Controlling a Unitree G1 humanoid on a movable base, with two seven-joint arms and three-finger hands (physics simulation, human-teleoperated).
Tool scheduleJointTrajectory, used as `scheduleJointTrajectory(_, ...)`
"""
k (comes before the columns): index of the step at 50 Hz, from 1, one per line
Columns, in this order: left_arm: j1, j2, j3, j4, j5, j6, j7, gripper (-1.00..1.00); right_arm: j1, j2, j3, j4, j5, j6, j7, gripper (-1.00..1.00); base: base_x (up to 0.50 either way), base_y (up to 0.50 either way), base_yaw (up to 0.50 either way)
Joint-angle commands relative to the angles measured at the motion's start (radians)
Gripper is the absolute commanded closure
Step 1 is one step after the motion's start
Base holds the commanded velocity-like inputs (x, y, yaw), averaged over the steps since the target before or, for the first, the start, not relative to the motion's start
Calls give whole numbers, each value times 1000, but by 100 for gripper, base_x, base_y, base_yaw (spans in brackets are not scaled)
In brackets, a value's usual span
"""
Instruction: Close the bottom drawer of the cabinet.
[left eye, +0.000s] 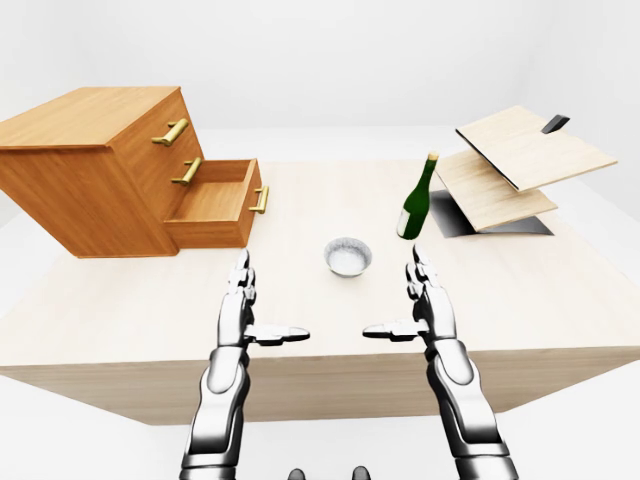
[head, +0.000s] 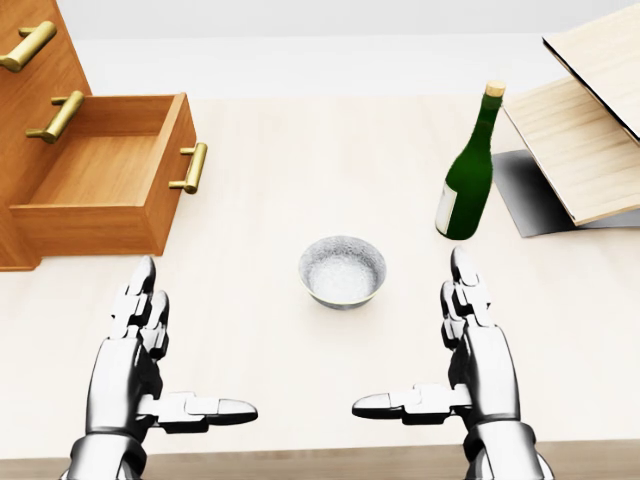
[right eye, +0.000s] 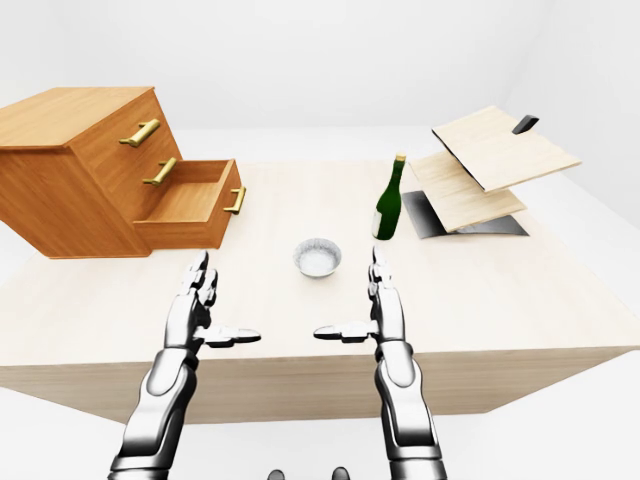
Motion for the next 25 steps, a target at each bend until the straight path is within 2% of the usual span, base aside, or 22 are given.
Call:
scheduleJointTrajectory(1,28,6,12,-68,-38,57,-45,-100,19,-13,-19,-85,2,49,25,-100,0,0,0)
scheduleJointTrajectory(2,33,5,8,-72,-27,45,-40,-100,19,-13,-20,-84,2,47,28,-100,0,0,0)
scheduleJointTrajectory(4,47,2,2,-101,-36,65,-49,-100,19,-12,-21,-79,-1,43,30,-100,0,0,0)
scheduleJointTrajectory(8,51,1,-3,-100,-27,56,-48,-100,21,-11,-17,-93,-6,56,32,-100,0,0,0)
scheduleJointTrajectory(11,52,1,-4,-109,-28,65,-49,-100,23,-14,-26,-112,-3,65,35,-100,0,0,0)
scheduleJointTrajectory(12,54,1,-4,-121,-30,74,-50,-100,28,-16,-29,-142,-1,76,35,-100,0,0,0)
scheduleJointTrajectory(16,57,1,-3,-144,-34,84,-51,-100,44,-27,-65,-308,2,76,34,-100,0,0,0)
scheduleJointTrajectory(17,61,0,-6,-140,-28,75,-50,-100,45,-38,-86,-389,-9,76,29,-100,0,0,0)
scheduleJointTrajectory(19,64,-1,-8,-142,-28,74,-51,-100,52,-44,-111,-477,-16,76,38,-100,0,0,0)
scheduleJointTrajectory(20,65,-2,-10,-133,-25,64,-50,-100,56,-46,-128,-540,-19,76,44,-100,0,0,0)
scheduleJointTrajectory(22,68,-2,-12,-122,-21,49,-50,-100,64,-51,-201,-714,-10,76,53,-100,0,0,0)
scheduleJointTrajectory(25,69,-2,-11,-115,-20,43,-50,-100,77,-50,-349,-890,47,76,82,-100,0,0,0)
